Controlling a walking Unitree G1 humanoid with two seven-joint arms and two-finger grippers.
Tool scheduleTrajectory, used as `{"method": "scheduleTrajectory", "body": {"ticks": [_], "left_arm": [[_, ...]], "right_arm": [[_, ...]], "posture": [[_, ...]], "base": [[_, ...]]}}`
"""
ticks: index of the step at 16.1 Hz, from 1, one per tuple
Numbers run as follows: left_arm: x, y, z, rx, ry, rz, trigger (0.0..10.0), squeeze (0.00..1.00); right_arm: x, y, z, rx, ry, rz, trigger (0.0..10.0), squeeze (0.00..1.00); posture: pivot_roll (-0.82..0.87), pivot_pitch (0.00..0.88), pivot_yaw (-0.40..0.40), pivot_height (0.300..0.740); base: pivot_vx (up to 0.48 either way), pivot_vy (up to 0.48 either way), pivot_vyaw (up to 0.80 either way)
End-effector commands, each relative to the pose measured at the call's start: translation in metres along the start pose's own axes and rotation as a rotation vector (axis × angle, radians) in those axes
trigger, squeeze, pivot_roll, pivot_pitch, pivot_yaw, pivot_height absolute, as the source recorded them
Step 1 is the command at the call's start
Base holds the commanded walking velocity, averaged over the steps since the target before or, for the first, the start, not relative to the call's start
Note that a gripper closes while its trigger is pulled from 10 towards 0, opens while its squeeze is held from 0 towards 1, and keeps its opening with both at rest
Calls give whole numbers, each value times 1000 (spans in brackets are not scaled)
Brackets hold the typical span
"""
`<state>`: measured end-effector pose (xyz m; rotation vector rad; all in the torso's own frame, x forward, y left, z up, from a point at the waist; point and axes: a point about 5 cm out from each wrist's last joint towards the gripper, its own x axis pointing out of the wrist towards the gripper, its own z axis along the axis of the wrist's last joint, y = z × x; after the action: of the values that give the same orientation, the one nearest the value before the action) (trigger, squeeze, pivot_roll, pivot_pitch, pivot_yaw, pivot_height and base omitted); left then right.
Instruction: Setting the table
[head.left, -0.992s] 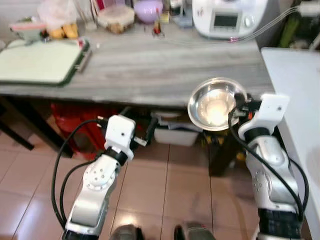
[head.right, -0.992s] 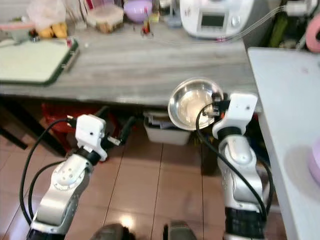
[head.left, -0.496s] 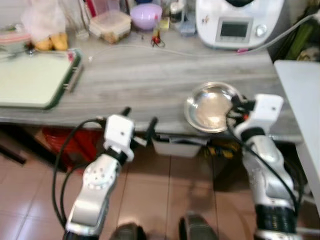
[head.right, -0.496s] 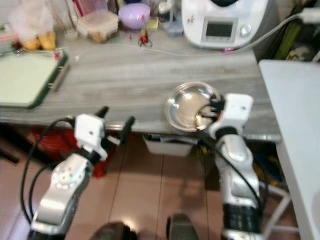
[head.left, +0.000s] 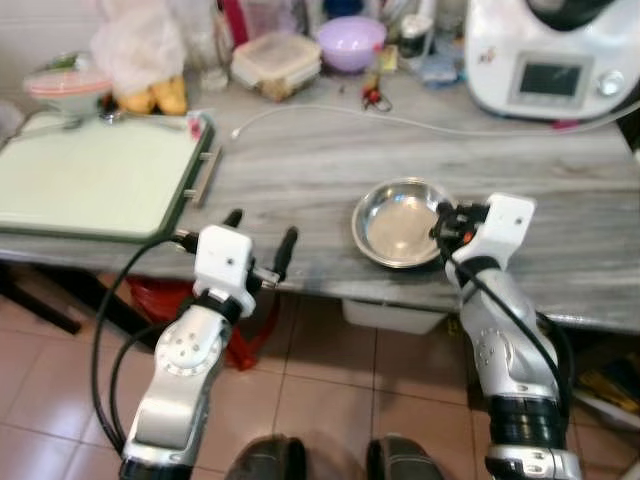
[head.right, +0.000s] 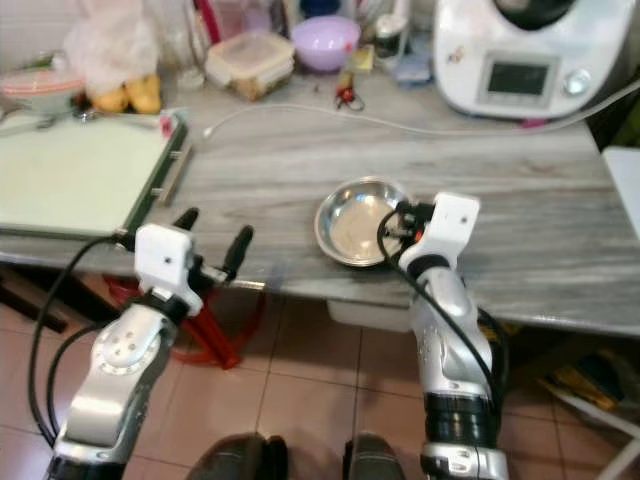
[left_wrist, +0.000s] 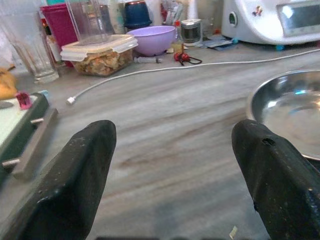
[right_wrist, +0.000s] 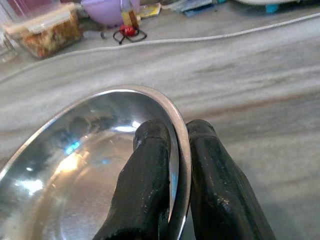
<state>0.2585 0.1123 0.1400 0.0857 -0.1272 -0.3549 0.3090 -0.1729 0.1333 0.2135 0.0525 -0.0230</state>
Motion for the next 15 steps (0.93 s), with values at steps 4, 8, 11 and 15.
{"method": "scheduleTrajectory", "body": {"ticks": [4,8,11,15], "left_arm": [[-5,5,-3,14,21,27,10000,0],[-2,0,-2,4,17,8,10000,0],[-2,1,-2,9,15,13,10000,0],[-4,2,-1,13,14,25,10000,0]], "right_arm": [[-12,-7,-1,-40,-2,-87,3647,0],[-19,-21,-4,-53,1,-197,10000,1000],[-13,-25,5,-75,-27,-215,10000,1000],[-5,-25,15,-76,-60,-215,10000,1000]], "posture": [[-31,133,30,740],[-41,134,37,740],[-38,134,35,740],[-29,136,32,740]], "base": [[0,0,0],[0,0,0],[0,0,0],[0,0,0]]}}
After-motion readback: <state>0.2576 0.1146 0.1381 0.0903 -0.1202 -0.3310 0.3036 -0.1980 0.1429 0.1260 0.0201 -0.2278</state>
